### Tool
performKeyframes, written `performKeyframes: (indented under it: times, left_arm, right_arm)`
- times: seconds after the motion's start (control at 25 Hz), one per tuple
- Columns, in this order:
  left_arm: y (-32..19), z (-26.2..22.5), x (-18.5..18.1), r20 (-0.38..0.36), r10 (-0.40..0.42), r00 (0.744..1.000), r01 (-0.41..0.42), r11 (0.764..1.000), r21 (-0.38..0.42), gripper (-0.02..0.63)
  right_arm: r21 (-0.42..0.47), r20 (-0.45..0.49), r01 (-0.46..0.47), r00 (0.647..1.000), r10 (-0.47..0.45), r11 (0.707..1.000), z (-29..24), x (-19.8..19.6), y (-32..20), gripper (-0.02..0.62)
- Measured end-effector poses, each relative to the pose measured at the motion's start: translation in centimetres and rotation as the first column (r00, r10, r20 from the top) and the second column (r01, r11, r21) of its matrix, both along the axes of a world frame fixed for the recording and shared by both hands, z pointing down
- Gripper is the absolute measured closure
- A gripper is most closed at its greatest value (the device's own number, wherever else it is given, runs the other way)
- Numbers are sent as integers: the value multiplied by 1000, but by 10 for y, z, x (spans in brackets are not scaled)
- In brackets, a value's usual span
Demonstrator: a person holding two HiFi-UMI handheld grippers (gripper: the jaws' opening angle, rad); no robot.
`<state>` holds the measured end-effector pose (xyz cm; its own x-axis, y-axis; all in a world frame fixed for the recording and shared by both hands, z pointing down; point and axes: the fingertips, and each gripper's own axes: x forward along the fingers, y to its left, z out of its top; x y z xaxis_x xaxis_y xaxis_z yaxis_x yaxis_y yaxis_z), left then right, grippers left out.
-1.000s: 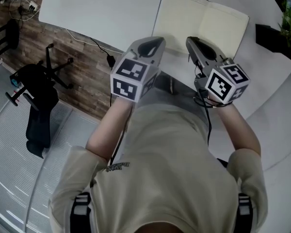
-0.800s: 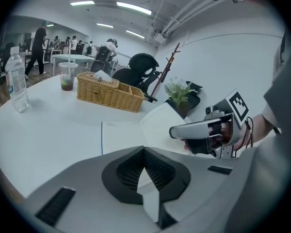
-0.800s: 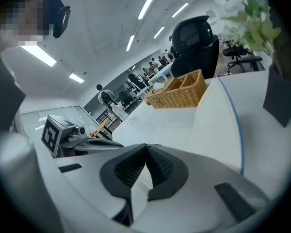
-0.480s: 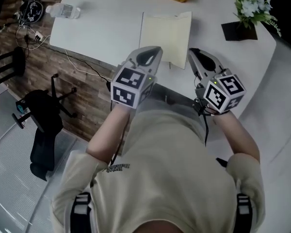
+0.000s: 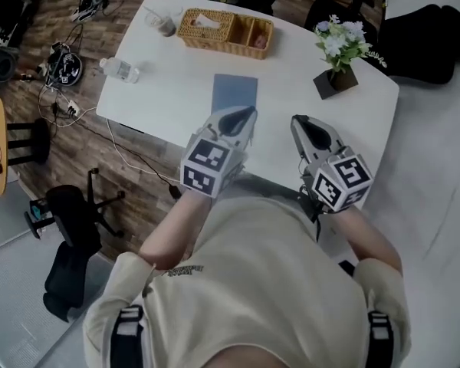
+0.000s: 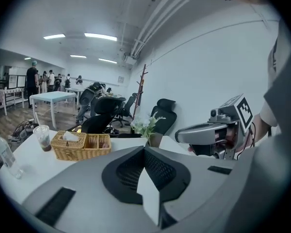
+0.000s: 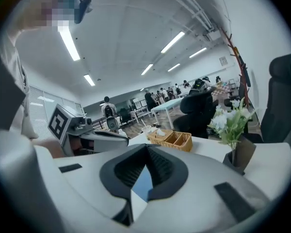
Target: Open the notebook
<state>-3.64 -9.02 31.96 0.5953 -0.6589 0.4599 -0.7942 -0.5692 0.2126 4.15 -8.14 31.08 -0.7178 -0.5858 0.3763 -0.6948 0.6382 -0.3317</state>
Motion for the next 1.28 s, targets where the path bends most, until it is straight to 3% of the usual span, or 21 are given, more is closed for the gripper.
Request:
performKeyframes:
  times: [0.44,0.8,1.08,1.28]
  left_arm:
    - [5,-68,37,-21,53,998,-49,984,173,606]
    - [7,-120,48,-55,40,998,-18,931,364,606]
    - [18,-126,49,-29,13,999,1,906,424,606]
    - [18,-118,48,-27,11,1000,1,911,412,606]
  right_arm:
    - [207,47,-103,994,95,973,-65,47,5,592]
    - [340,68,-164,986,150,926,-106,66,6,592]
    - [358,69,-164,986,148,919,-113,70,14,592]
    - [364,61,-165,986,153,916,-114,69,12,592]
